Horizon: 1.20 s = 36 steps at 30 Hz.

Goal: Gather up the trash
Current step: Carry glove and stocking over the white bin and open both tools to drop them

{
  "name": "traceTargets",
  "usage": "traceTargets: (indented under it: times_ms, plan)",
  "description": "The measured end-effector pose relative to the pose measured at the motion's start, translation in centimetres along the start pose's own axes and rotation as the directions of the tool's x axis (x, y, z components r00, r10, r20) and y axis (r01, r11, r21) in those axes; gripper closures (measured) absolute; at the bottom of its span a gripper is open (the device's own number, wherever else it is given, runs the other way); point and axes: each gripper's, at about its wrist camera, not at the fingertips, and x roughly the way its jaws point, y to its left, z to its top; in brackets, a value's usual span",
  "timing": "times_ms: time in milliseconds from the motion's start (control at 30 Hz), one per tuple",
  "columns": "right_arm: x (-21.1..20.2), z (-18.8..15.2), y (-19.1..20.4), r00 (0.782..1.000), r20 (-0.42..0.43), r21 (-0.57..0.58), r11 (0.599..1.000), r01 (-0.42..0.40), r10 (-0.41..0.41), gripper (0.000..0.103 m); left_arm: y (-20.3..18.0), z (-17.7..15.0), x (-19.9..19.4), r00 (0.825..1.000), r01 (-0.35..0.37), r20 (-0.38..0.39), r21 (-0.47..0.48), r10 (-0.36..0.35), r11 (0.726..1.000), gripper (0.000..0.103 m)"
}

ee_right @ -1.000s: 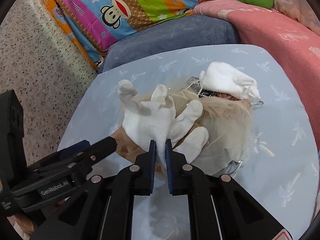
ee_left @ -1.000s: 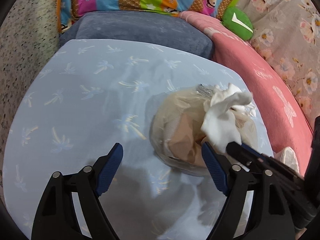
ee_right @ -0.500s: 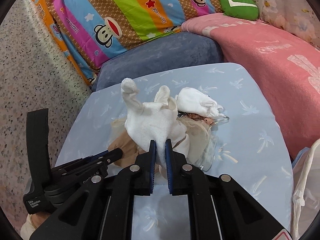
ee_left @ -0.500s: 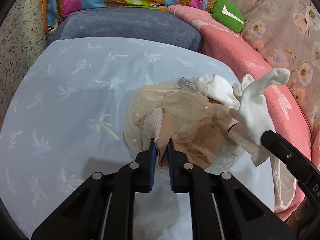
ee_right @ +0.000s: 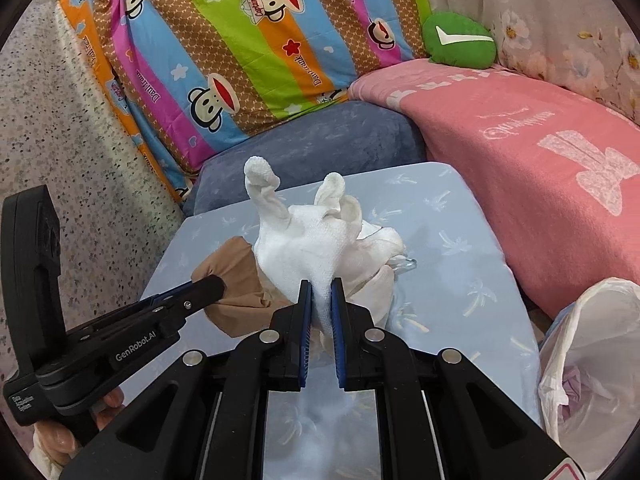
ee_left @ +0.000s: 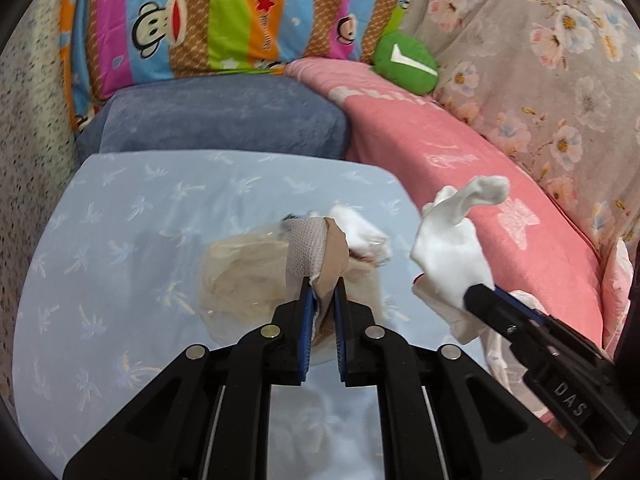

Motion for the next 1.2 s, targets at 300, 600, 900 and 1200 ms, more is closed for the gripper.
traceTargets:
  times_ms: [300,600,900,1200]
  plan:
    - [-5.9,0.1,-4.3,0.995,0.083,0.054,0.998,0.043,-0.047,0.094,-7.0,0.4,-1.8,0.995,0.088,0.045,0.123,-0.094,0.989,0.093]
    - [-11.9,-0.7,-10.6,0.980,0.154,0.138,0.985,0.107,-0.128,0.094,-14.0,-0.2,-2.3,0.981,0.174,0.043,0.237,-0.189,0.956,0.093]
    - [-16.2,-2.4,-16.6,0.960,0.180,0.236,0.957,0.171,-0.216,0.094,-20.5,-1.8,-1.8,0.964,0.253,-0.013,0.328,-0.264,0.910,0.093]
    - [-18.8,-4.1,-21.3,0.942,0.183,0.317,0.924,0.215,-0.283,0.094,-25.2,-3.4,-0.2,0.945,0.326,-0.084,0.366,-0.317,0.872,0.091]
